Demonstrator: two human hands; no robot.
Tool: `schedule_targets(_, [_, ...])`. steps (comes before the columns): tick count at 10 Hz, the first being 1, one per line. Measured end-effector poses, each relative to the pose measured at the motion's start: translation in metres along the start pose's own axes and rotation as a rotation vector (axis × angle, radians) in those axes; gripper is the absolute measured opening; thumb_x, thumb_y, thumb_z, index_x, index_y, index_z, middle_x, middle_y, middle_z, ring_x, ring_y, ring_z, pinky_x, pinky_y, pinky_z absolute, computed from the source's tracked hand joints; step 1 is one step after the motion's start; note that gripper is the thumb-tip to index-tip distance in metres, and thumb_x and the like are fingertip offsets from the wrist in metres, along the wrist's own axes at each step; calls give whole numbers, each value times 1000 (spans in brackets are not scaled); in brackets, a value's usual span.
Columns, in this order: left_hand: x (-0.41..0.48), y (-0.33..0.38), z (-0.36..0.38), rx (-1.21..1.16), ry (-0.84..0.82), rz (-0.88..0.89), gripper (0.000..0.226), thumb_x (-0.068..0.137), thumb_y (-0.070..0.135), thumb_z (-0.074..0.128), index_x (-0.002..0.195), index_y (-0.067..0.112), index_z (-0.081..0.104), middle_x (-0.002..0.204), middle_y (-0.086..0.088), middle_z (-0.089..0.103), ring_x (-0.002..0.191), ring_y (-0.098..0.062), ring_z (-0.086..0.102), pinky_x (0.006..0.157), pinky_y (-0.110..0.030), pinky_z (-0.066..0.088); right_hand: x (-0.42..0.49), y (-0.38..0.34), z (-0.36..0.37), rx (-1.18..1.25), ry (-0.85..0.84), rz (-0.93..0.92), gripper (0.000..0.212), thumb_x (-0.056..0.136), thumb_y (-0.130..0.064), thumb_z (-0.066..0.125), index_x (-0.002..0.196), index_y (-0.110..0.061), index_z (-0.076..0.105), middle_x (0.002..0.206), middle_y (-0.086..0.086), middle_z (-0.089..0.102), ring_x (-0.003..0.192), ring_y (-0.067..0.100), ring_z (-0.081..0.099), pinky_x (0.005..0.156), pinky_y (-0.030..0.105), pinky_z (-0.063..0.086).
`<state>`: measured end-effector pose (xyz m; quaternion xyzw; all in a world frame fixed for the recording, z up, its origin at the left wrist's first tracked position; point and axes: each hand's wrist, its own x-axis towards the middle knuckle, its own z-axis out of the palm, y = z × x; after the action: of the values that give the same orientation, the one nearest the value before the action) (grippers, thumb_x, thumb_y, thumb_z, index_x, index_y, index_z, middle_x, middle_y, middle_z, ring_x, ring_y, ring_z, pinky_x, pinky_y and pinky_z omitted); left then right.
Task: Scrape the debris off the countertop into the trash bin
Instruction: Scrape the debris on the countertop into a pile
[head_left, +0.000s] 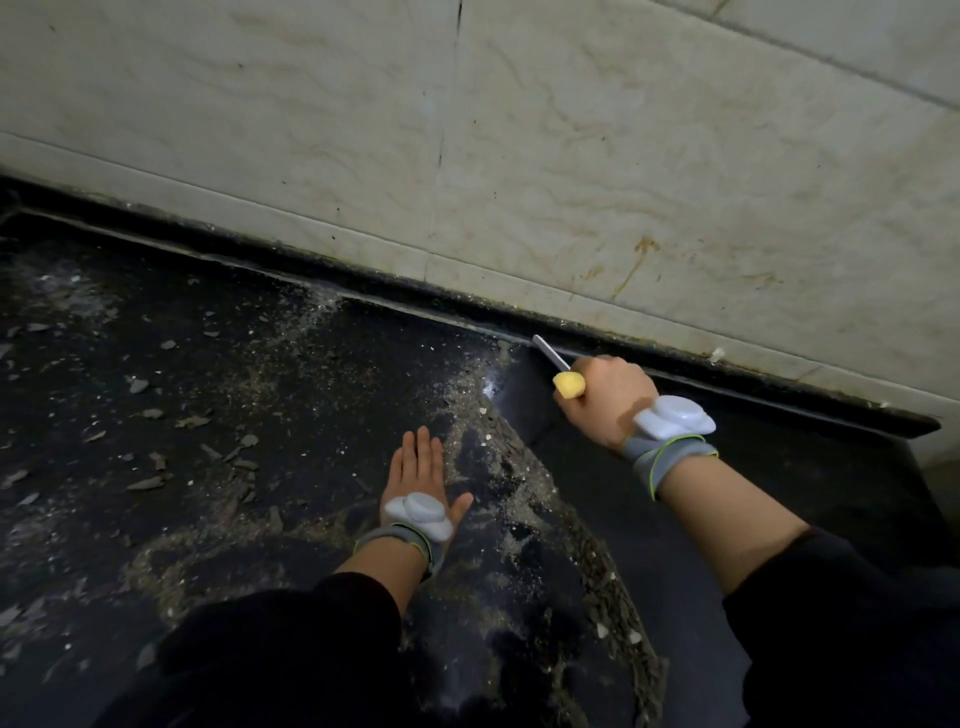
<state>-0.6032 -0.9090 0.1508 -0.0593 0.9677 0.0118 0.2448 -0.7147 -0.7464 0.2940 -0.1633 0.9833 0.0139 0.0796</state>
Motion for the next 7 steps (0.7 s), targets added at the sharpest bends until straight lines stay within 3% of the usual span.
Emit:
schedule_targets(2, [-1,0,-1,-4,-1,1,83,98,58,16,148,0,-18,157,-18,-21,145,-33,-17,120,-41,-5,-1,-8,5,-48,-45,-178,27,87,-31,54,104,-12,61,105,12,61,97,37,60,75,35,44])
schedule_targets(3, [0,0,-2,0,-8,1,84,98,58,16,148,0,-18,156,-18,-21,145,-34,-17,120,-41,-5,2,-1,0,-10,12,-175,25,86,-33,55,100,-13,62,101,11,62,93,38,61,71,35,44])
schedule_targets(5, [0,1,-1,-6,-2,0,84,98,58,17,148,0,-18,156,-18,-21,145,-33,-18,120,-40,-6,8,-8,3,-86,-89,-237,32,86,-29,55,112,-11,60,109,11,59,102,36,59,78,35,45])
schedule_targets(7, [1,0,2,-33,10,2,84,98,58,17,148,0,-18,156,-18,-22,145,-34,-18,120,-40,-6,17,-5,-2,-84,-37,-230,29,86,-30,56,109,-14,61,107,10,58,103,34,58,76,34,44])
